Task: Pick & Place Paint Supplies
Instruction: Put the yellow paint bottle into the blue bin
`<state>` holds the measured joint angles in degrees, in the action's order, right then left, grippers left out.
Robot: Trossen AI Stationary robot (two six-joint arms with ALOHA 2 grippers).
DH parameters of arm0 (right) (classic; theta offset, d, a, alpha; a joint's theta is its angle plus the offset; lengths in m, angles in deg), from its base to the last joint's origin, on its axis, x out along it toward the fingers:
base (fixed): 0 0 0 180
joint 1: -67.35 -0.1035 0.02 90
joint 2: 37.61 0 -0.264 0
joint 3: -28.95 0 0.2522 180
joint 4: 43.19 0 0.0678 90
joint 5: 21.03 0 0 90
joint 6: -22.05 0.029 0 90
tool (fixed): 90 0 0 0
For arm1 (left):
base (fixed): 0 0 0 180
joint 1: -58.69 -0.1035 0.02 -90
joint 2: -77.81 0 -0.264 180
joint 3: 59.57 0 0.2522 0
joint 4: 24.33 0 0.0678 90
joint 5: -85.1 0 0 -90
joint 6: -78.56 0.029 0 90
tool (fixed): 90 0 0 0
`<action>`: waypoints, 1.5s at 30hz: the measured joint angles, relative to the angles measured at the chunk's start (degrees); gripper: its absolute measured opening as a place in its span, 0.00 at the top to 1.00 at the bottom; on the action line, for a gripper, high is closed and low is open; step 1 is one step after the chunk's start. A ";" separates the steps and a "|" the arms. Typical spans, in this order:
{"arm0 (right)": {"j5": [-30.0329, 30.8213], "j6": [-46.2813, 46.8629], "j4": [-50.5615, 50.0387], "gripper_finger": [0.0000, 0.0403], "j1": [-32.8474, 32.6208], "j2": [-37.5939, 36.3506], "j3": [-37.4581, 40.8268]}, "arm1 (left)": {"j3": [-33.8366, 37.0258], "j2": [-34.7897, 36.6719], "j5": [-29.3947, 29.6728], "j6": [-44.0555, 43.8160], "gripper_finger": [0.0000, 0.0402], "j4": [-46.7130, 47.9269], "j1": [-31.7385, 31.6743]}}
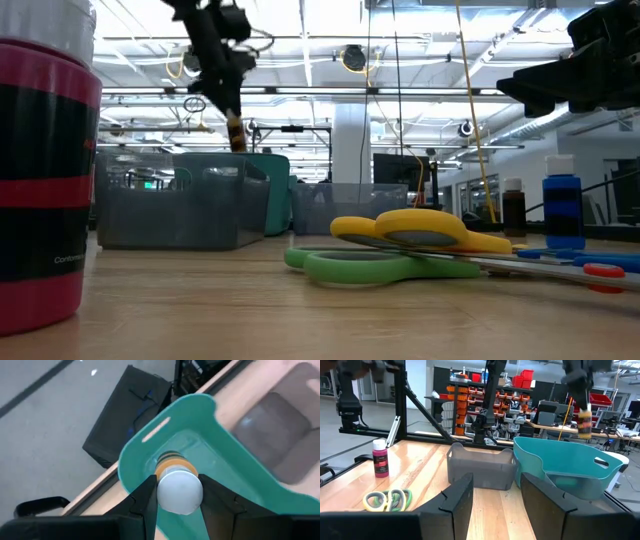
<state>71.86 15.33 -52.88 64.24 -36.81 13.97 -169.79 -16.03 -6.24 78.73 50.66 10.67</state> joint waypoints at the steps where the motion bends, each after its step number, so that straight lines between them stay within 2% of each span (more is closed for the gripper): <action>1: -0.01 0.01 0.01 0.61 0.01 0.01 0.00 | 0.53 -0.78 -0.25 0.18 0.70 -0.58 -0.58; 12: 0.00 -0.01 0.01 0.61 0.01 0.00 0.00 | 6.73 -5.13 -0.34 2.55 0.70 -6.20 -1.85; 23: 0.00 0.00 0.01 0.61 0.00 0.00 0.01 | 13.04 -5.21 -0.19 2.16 0.70 -9.12 -1.85; 30: -0.02 0.02 0.01 0.61 0.02 0.00 -0.02 | 17.62 -5.21 -0.16 1.61 0.70 -15.03 -1.85; 45: -0.01 -0.01 -0.01 0.61 0.01 0.00 -0.01 | 23.17 -5.21 -0.14 -0.36 0.70 -19.99 -1.72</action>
<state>71.86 15.32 -52.88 64.24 -36.81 13.96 -146.62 -21.23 -6.38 78.37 30.67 8.95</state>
